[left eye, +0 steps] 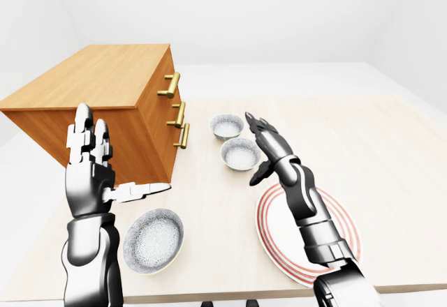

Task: Put the bowl in the middle on the plate.

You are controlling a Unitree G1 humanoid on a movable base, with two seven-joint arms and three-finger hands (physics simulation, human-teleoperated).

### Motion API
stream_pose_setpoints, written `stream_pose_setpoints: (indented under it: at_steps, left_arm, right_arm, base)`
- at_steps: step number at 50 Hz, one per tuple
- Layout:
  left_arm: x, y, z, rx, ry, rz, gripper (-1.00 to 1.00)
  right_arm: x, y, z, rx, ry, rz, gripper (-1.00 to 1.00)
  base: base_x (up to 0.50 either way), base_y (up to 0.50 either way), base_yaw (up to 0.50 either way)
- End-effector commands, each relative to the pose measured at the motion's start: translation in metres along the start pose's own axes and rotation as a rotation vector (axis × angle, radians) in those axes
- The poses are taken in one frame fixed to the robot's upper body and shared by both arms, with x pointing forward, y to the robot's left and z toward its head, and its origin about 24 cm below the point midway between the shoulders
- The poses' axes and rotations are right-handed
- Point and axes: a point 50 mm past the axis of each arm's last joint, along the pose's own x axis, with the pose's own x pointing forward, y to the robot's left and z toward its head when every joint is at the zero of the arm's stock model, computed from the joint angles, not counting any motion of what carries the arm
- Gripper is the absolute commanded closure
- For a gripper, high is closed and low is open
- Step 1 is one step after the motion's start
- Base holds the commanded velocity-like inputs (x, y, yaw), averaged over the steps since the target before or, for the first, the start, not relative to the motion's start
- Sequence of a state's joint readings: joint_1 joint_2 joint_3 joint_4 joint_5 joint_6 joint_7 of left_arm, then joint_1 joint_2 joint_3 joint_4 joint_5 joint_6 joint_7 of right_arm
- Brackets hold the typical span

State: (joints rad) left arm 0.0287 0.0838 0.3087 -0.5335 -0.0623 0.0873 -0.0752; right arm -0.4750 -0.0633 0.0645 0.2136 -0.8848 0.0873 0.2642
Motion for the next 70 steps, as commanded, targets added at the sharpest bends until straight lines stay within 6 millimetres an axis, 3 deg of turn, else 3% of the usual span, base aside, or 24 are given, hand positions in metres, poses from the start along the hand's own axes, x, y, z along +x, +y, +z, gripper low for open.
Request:
stream_pose_setpoints:
  at_steps: [1,22,34,35,39,44,70]
  left_arm:
    - [0.0,0.0,0.0,0.0,0.001,0.0,-1.0]
    - [0.0,0.0,-0.003,0.001,0.012,0.0,-1.0]
    - [0.0,0.0,-0.006,0.005,0.024,-0.004,-1.0]
    - [0.0,-0.001,-0.014,-0.011,0.058,-0.014,-1.0]
    - [0.001,-0.002,0.003,0.013,-0.013,-0.009,-1.0]
    - [-0.001,0.0,-0.009,0.008,0.04,-0.003,-1.0]
    - [0.0,0.0,-0.009,0.001,0.039,-0.004,-1.0]
  right_arm:
    - [0.009,0.01,-0.002,-0.029,0.028,0.041,-1.0]
    - [0.027,0.034,-0.002,-0.084,0.075,0.096,-1.0]
    - [0.045,0.032,-0.001,-0.093,0.11,0.096,-1.0]
    - [0.047,0.031,0.0,-0.099,0.11,0.094,-1.0]
    - [0.051,0.029,0.002,-0.106,0.114,0.091,-1.0]
    - [0.054,0.03,0.003,-0.117,0.12,0.096,-1.0]
    - [0.056,0.052,0.007,-0.142,0.133,0.153,-1.0]
  base:
    - [0.0,0.0,0.0]
    - [0.0,0.0,0.0]
    - [0.0,0.0,0.0]
    - [0.0,0.0,0.0]
    - [0.0,0.0,0.0]
    - [0.0,0.0,0.0]
    - [0.0,0.0,0.0]
